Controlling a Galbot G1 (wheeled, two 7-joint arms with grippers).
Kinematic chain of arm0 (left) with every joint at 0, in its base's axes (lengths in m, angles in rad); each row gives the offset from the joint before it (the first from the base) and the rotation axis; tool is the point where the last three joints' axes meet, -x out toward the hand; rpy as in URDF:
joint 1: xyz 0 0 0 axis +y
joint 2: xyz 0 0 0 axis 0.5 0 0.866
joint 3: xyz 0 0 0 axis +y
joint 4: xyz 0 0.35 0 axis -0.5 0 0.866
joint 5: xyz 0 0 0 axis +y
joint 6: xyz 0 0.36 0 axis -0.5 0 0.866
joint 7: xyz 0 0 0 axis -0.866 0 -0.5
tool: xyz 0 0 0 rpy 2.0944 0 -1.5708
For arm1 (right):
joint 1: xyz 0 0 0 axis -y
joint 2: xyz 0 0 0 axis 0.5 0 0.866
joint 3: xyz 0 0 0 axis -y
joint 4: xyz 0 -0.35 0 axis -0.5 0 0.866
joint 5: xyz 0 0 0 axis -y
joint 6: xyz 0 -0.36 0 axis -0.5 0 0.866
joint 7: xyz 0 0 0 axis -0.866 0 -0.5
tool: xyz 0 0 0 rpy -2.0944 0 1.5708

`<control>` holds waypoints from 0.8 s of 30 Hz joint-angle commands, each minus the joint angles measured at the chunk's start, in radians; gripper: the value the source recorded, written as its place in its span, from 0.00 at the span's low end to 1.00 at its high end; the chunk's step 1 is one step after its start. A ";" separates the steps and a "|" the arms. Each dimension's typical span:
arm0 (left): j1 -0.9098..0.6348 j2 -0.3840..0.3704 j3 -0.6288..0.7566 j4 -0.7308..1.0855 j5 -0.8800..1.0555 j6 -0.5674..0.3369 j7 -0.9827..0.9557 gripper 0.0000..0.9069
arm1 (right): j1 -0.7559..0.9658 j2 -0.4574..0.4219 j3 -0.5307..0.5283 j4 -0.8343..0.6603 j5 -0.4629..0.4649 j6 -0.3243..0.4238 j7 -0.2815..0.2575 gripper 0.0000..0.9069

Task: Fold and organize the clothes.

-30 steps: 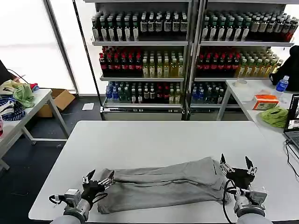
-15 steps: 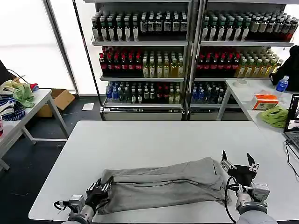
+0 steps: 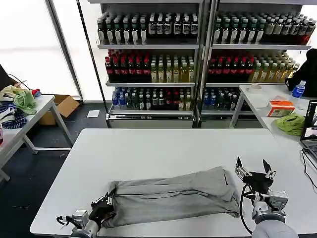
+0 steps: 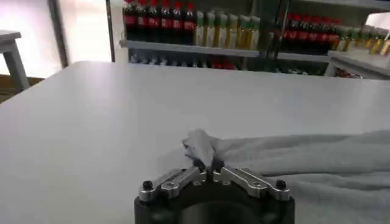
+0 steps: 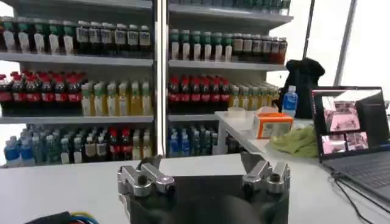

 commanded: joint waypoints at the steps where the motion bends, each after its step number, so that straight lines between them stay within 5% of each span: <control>1: -0.015 0.029 -0.059 0.014 0.021 -0.036 0.036 0.00 | 0.006 -0.002 0.001 -0.001 0.010 -0.003 0.001 1.00; 9: -0.078 0.271 -0.353 0.071 -0.085 -0.029 0.061 0.00 | 0.023 -0.002 -0.007 -0.007 0.019 -0.009 0.004 1.00; 15: -0.106 0.532 -0.568 0.341 -0.176 -0.046 0.091 0.00 | 0.033 -0.005 -0.007 -0.001 0.024 -0.016 0.006 1.00; 20: -0.155 0.677 -0.607 0.512 -0.176 -0.060 0.108 0.00 | 0.030 -0.007 -0.004 0.003 0.028 -0.016 0.008 1.00; 24: -0.174 0.699 -0.589 0.500 -0.177 -0.047 0.113 0.00 | 0.022 0.001 -0.004 0.011 0.028 -0.016 0.009 1.00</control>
